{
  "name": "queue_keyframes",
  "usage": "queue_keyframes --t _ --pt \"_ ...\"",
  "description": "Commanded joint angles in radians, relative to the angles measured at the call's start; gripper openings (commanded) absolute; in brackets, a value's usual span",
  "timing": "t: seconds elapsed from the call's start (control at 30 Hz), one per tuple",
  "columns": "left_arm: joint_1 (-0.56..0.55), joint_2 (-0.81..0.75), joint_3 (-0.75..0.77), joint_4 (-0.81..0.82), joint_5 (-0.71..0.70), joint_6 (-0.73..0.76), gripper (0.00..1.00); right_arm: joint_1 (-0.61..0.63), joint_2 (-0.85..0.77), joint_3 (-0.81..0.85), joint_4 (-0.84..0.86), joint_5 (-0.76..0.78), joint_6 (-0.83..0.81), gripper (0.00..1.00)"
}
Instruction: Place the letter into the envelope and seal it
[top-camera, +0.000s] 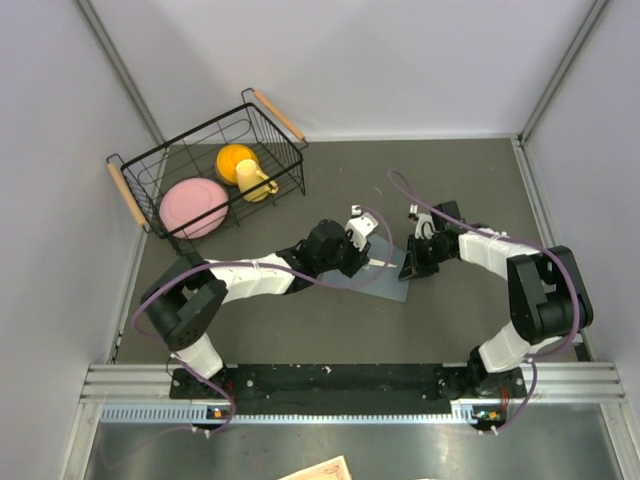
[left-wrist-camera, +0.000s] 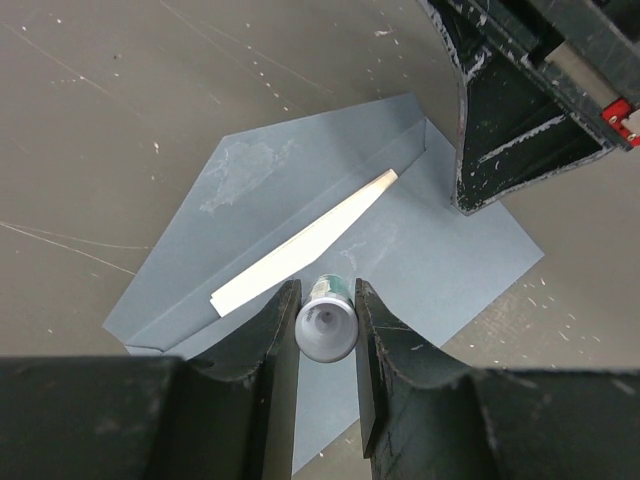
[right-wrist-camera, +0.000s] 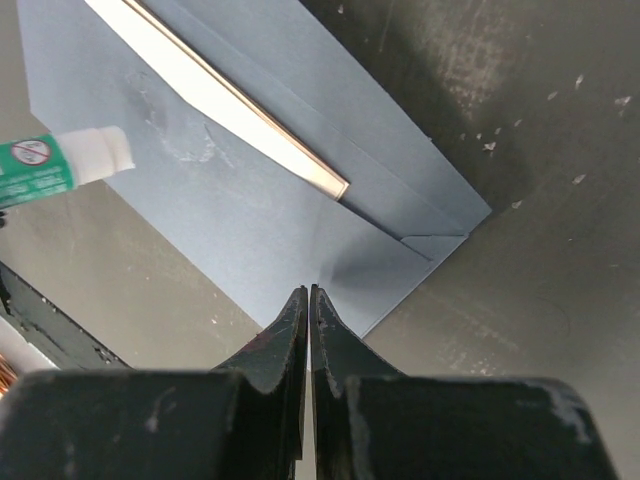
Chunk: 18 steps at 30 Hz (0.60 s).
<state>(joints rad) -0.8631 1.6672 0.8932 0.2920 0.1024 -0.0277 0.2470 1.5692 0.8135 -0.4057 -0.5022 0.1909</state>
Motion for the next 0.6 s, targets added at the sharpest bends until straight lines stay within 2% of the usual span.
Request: queue_keyframes --t 0.0,0.57 --pt "-0.008 0.005 0.016 0.102 -0.027 -0.008 0.00 0.008 0.026 0.026 0.042 0.010 0.001 0.00" --pt "-0.013 0.078 -0.007 0.141 -0.061 -0.012 0.00 0.008 0.103 0.053 0.021 0.048 0.005 0.00"
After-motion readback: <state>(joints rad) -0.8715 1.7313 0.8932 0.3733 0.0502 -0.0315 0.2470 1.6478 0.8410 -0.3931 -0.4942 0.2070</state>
